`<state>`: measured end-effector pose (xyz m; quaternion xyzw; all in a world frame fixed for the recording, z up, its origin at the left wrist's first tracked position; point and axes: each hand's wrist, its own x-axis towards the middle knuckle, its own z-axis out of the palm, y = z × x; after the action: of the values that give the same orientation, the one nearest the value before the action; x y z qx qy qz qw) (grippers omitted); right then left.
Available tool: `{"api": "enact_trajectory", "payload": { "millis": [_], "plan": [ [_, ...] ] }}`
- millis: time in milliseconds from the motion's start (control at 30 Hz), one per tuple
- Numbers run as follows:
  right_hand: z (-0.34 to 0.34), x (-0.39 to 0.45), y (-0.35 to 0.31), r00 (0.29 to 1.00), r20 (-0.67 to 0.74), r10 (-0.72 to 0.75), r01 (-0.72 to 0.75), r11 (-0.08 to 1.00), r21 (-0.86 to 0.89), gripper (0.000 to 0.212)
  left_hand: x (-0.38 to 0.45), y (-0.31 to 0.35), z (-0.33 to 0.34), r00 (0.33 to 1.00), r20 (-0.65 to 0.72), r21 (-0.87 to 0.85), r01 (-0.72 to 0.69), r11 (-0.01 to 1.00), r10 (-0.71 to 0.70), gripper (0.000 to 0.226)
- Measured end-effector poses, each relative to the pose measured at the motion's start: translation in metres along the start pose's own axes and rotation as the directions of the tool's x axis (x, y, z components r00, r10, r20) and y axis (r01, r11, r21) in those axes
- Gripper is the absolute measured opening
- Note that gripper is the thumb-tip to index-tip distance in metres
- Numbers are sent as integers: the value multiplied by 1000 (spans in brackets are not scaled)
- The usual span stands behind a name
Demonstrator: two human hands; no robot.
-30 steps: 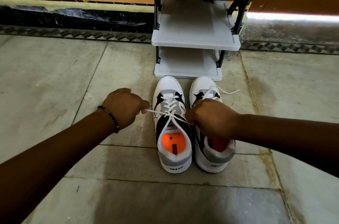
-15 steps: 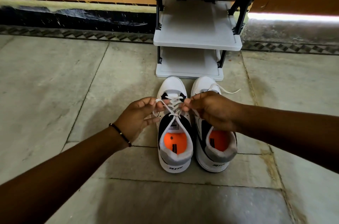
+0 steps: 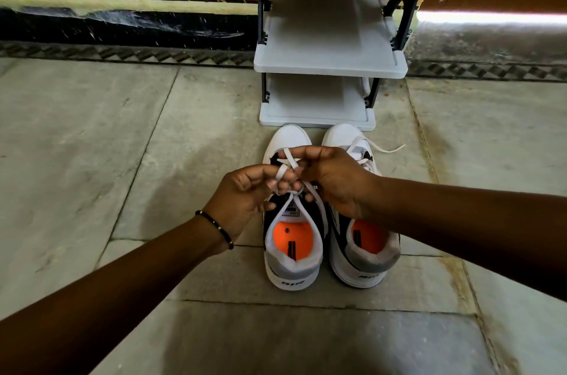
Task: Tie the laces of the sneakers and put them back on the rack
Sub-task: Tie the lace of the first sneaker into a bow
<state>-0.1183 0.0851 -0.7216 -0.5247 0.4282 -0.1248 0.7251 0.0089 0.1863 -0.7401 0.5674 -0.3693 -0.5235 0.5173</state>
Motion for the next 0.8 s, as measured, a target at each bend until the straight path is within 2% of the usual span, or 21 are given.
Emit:
{"api": "enact_trajectory", "payload": {
  "millis": [100,267,400,500,633,733,800],
  "plan": [
    [0,0,-1,999,-1,-34,34,999,-32,30,4,1,1,1000,13,65,-29,997,28,19],
    [-9,2,-7,999,-32,2,-3,1000,-23,18,14,3,0,998,-25,50,57,997,-56,28],
    [-11,1,-5,993,59,-98,108,972,-207,10,19,8,3,996,-20,74,91,993,-89,26],
    [-11,0,-8,974,121,-191,221,917,-333,12,20,10,5,995,-37,98,95,991,-91,19],
    [-13,1,-17,939,238,-250,342,756,-558,23,21,9,7,989,-110,61,109,992,-102,5],
    [-11,-1,-20,936,294,-194,334,753,-567,23,22,8,6,981,-168,47,112,993,-102,10],
    [-12,-2,-21,934,277,-224,346,758,-553,15,21,8,6,982,-174,75,89,993,-75,12]
  ]
}}
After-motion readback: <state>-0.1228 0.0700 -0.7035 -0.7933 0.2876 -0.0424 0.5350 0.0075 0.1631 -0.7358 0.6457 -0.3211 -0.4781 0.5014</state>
